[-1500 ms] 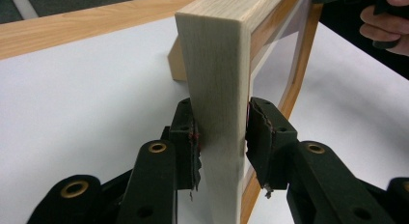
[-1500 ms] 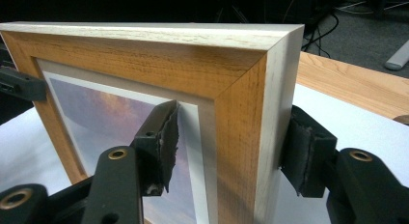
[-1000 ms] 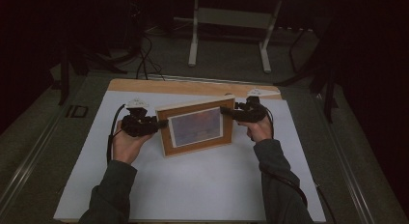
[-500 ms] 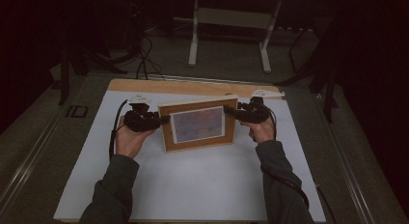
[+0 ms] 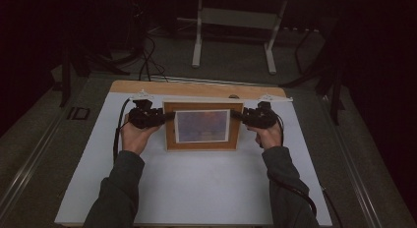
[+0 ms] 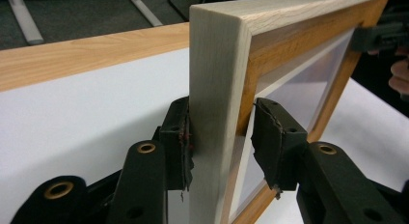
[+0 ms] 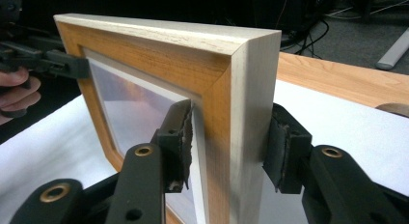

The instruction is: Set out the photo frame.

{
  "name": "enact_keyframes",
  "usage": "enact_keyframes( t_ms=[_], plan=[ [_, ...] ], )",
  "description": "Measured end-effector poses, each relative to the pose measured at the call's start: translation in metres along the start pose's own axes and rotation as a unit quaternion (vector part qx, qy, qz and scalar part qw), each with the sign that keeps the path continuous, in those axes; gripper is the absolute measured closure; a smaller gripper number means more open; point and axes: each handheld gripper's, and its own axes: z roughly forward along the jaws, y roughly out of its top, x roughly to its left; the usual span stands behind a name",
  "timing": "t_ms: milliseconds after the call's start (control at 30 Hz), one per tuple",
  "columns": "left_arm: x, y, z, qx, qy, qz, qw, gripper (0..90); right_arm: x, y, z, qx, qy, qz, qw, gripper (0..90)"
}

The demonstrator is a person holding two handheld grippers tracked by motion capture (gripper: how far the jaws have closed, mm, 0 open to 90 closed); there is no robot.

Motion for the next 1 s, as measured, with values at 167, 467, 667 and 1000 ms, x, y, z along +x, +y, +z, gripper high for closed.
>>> enact_keyframes(
  t_ms=[167,467,667,1000],
  plan=[
    [0.004,-0.002,0.003,0.004,-0.017,-0.019,0.9997,59.7,0.002,0.001,-0.005,-0.004,0.0,0.004,1.0,60.3],
    [-0.006,0.0,0.004,0.015,-0.026,-0.017,0.9994,59.4,-0.002,-0.011,-0.015,-0.003,0.015,0.017,0.9997,61.0],
    [-0.01,-0.001,0.003,0.024,-0.033,-0.024,0.9989,59.6,-0.003,-0.013,-0.02,-0.001,0.014,0.016,0.9998,61.1],
    [-0.01,-0.004,0.002,0.024,-0.042,-0.036,0.9982,59.6,-0.003,-0.014,-0.022,0.002,0.018,0.016,0.9997,61.0]
  ],
)
